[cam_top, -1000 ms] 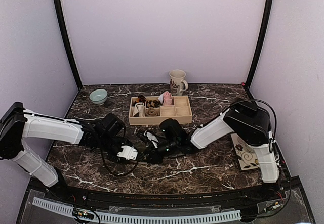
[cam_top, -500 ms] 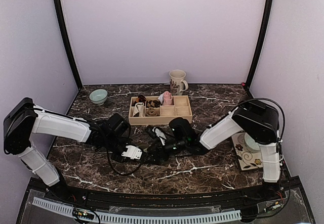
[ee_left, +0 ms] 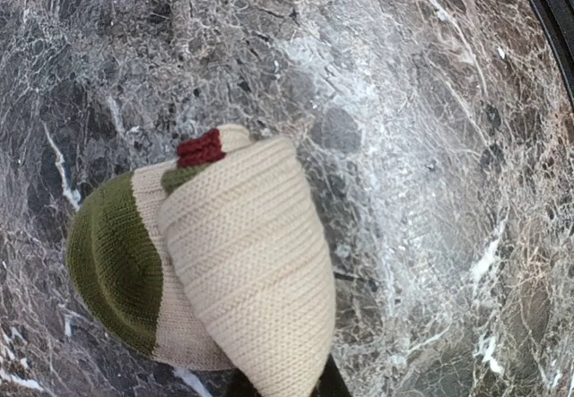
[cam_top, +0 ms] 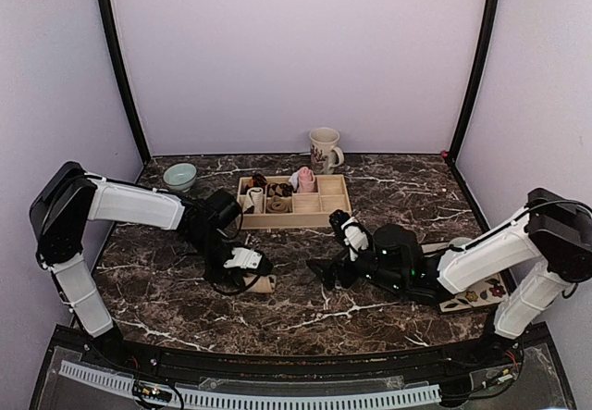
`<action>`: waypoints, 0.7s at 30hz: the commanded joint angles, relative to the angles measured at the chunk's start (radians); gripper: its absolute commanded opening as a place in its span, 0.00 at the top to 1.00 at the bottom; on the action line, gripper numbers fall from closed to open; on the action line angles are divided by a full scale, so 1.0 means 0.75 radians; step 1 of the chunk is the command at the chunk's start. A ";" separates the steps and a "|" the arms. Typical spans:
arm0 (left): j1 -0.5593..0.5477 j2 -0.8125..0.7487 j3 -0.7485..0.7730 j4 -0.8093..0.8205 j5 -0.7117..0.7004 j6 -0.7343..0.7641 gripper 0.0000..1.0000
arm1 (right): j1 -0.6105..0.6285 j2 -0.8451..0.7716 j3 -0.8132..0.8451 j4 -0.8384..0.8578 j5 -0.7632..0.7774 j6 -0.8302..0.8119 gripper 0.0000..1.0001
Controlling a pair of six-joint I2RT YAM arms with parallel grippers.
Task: Roll the socks
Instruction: Roll the sock at the center of the board.
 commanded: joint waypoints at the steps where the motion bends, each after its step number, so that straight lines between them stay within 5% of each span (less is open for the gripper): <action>1: 0.014 0.150 0.074 -0.240 0.047 0.025 1.00 | 0.102 -0.184 -0.081 0.058 0.350 -0.098 0.01; 6: 0.022 0.266 0.174 -0.351 0.030 0.064 1.00 | 0.105 -0.292 -0.226 0.207 0.611 0.175 0.01; 11: 0.020 0.352 0.259 -0.427 -0.014 0.089 1.00 | 0.091 -0.387 -0.207 0.077 0.809 0.101 0.01; 14: 0.020 0.402 0.307 -0.492 -0.010 0.093 1.00 | 0.078 -0.386 -0.260 0.125 0.636 0.137 0.01; 16: 0.021 0.430 0.331 -0.522 -0.005 0.101 1.00 | 0.102 -0.329 -0.264 0.173 0.435 0.016 0.01; 21: 0.020 0.528 0.413 -0.661 0.015 0.110 1.00 | 0.308 -0.231 -0.104 0.075 0.584 -0.354 0.01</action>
